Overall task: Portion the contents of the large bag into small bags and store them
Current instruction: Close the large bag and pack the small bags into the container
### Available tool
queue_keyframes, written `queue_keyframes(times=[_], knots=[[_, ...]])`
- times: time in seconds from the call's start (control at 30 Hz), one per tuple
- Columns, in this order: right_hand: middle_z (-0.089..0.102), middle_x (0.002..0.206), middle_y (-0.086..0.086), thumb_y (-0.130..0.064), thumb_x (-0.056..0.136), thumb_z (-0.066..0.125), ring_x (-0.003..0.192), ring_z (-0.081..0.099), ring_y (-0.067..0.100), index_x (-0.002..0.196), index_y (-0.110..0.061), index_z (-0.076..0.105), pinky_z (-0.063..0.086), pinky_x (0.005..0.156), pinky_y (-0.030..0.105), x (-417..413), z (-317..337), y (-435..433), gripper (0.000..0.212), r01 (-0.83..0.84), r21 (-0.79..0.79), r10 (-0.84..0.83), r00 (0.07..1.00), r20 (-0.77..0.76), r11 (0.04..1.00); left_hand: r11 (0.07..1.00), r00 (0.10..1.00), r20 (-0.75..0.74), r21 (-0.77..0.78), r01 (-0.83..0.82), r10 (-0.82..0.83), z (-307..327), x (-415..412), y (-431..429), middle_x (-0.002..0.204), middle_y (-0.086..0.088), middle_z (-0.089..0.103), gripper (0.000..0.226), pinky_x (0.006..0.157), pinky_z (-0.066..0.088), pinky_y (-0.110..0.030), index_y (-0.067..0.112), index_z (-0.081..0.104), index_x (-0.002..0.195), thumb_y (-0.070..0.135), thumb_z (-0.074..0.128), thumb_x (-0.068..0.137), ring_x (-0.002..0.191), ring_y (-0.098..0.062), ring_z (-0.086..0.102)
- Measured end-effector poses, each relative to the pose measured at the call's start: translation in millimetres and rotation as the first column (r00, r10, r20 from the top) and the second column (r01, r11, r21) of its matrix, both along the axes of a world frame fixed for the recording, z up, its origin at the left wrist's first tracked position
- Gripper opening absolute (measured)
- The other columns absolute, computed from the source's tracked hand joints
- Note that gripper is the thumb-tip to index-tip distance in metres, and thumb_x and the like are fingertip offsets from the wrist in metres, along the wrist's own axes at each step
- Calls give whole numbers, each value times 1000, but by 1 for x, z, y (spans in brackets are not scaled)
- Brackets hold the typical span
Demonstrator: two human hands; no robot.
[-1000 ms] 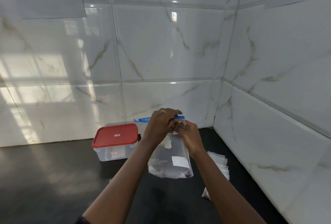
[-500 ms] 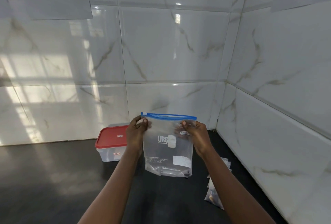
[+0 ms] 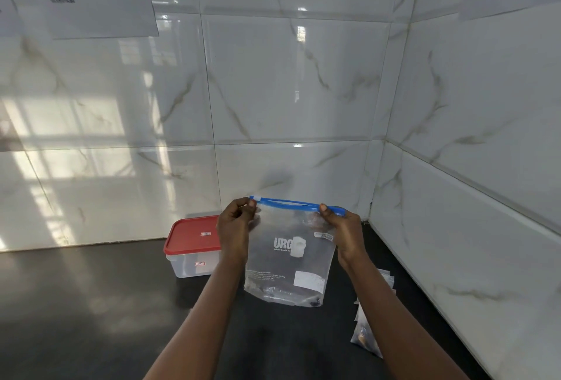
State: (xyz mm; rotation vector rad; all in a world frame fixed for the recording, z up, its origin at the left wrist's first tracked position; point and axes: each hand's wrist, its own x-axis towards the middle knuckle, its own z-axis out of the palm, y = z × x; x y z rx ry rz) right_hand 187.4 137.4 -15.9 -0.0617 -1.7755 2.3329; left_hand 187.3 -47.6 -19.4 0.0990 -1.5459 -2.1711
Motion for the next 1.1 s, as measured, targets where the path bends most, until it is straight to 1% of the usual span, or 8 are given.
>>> queue_keyframes(times=[0.03, 0.1, 0.2, 0.3, 0.43, 0.57, 0.77, 1.1], knots=[[71, 79, 3, -13, 85, 67, 77, 64, 21, 84, -13, 69, 53, 68, 21, -1, 0, -1, 3, 47, 63, -46, 999, -24, 997, 1000, 1000, -6, -2, 4, -4, 1, 1, 0, 72, -6, 64, 11, 54, 51, -14, 14, 65, 85, 6, 59, 89, 62, -9, 57], [66, 105, 3, -17, 86, 67, 100, 59, 19, 103, -14, 66, 48, 86, 23, -3, -1, -6, 17, 206, 321, -189, 978, -83, 924, 999, 999, -18, -26, 36, -37, 3, 4, 0, 61, -1, 66, 12, 51, 48, -14, 17, 61, 84, 6, 61, 87, 51, -6, 56], [58, 122, 0, -20, 88, 65, 124, 45, 19, 118, -16, 61, 34, 105, 35, 1, -3, -17, 30, 446, 629, -365, 893, -264, 637, 994, 996, -15, -68, 91, -92, 5, 6, 2, 55, 0, 64, 15, 50, 45, -15, 16, 58, 80, 3, 58, 88, 47, -6, 53], [66, 112, 3, -14, 86, 66, 112, 54, 22, 104, -12, 69, 41, 99, 46, 1, -1, -33, 19, 417, 695, -141, 897, -419, 586, 987, 995, 2, -130, 95, -96, 3, 8, 8, 62, -1, 66, 22, 51, 46, -16, 17, 60, 75, 1, 54, 90, 53, -9, 57], [69, 111, 3, -27, 87, 65, 108, 57, 19, 111, -14, 69, 42, 97, 39, 5, 10, -54, 28, 195, 813, 153, 932, -327, 549, 967, 994, 1, -229, 109, -111, 1, 9, 12, 76, 5, 65, 25, 59, 51, -21, 17, 60, 74, -2, 52, 89, 72, -11, 63], [71, 99, 4, -27, 89, 62, 99, 58, 21, 101, -14, 71, 43, 88, 35, 2, 20, -62, 20, 212, 827, 148, 931, -332, 521, 963, 994, -7, -249, 101, -106, 0, 7, 12, 79, -5, 62, 35, 71, 50, -28, 22, 61, 69, -8, 51, 85, 79, -17, 59], [70, 94, 0, -14, 89, 56, 96, 56, 19, 95, -17, 69, 40, 83, 33, -2, 23, -64, 15, 296, 890, 115, 928, -354, 348, 965, 999, 1, -256, 51, -53, -2, 4, 17, 71, 0, 56, 41, 69, 38, -30, 25, 58, 62, -10, 50, 81, 71, -16, 49], [71, 89, 3, -20, 93, 56, 86, 60, 21, 93, -13, 70, 44, 75, 32, -9, 25, -16, 16, 213, 936, 79, 967, -244, 282, 973, 993, 8, -199, -114, 118, -2, -9, 3, 74, 3, 54, 33, 71, 41, -33, 27, 57, 68, 2, 50, 89, 75, -17, 47]])
